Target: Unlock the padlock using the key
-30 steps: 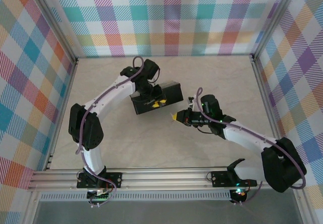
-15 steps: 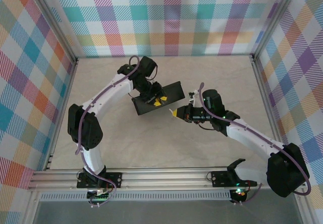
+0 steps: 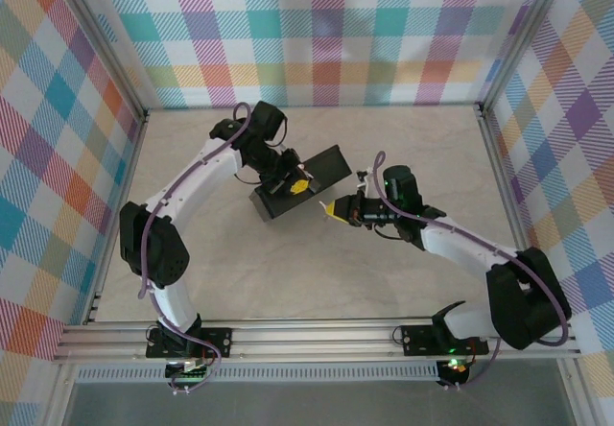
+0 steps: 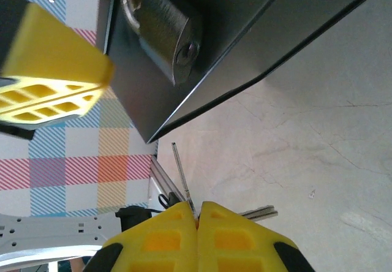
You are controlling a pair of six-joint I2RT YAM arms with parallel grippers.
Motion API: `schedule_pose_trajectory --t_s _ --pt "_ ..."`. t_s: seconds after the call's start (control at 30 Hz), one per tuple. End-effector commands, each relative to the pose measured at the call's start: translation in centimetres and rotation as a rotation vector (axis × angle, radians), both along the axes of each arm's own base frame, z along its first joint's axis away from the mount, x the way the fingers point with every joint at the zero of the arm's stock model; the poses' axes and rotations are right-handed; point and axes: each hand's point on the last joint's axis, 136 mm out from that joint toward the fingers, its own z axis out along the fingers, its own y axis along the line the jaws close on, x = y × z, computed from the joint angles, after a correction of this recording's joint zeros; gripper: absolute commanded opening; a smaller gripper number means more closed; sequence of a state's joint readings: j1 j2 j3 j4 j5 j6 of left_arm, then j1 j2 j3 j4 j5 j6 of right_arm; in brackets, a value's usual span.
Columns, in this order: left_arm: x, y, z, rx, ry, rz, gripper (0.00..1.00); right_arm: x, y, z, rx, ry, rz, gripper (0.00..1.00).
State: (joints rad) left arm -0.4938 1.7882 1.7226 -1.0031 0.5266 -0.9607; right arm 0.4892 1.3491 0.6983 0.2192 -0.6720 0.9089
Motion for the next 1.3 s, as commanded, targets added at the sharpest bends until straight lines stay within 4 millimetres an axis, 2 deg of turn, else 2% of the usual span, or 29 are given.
schedule_pose_trajectory --t_s 0.0,0.13,0.27,0.37,0.47,0.5,0.57,0.63,0.7,0.9,1.13,1.27 --pt "-0.2 0.8 0.2 0.001 0.004 -0.002 0.04 0.4 0.4 0.9 0.036 -0.043 0.019 0.00" --pt "0.7 1.8 -0.2 0.032 -0.021 0.012 0.05 1.0 0.5 1.0 0.018 -0.056 0.017 0.00" --pt "1.6 3.7 -1.6 0.089 -0.013 0.028 0.05 2.2 0.5 0.7 0.004 -0.046 0.017 0.00" --pt "2.1 4.5 -0.1 0.132 -0.105 -0.008 0.07 1.9 -0.4 0.9 -0.009 -0.053 0.002 0.00" --pt "1.5 5.8 0.8 0.303 -0.218 -0.130 0.20 1.3 -2.5 0.4 -0.055 -0.035 -0.031 0.00" --pt "0.8 5.8 0.6 0.357 -0.232 -0.166 0.28 1.4 -3.6 -0.1 -0.066 -0.015 -0.054 0.00" --pt "-0.8 5.1 -0.4 0.401 -0.222 -0.193 0.48 1.8 -5.8 -0.9 -0.090 0.020 -0.096 0.00" --pt "-2.9 3.6 -2.0 0.423 -0.217 -0.172 0.60 2.2 -7.7 -1.6 -0.127 0.048 -0.130 0.00" --pt "-4.9 2.0 -3.4 0.445 -0.218 -0.150 0.66 2.5 -9.3 -2.0 -0.156 0.066 -0.156 0.00" --pt "-9.5 -3.1 -5.8 0.554 -0.288 -0.119 0.72 2.6 -12.1 -2.8 -0.167 0.104 -0.231 0.00" --pt "-12.8 -6.7 -10.0 0.592 -0.305 -0.042 0.72 1.8 -13.7 -2.9 -0.179 0.085 -0.287 0.00" --pt "-13.5 -8.6 -12.8 0.619 -0.345 -0.023 0.74 1.0 -14.7 -3.6 -0.203 0.080 -0.321 0.00"
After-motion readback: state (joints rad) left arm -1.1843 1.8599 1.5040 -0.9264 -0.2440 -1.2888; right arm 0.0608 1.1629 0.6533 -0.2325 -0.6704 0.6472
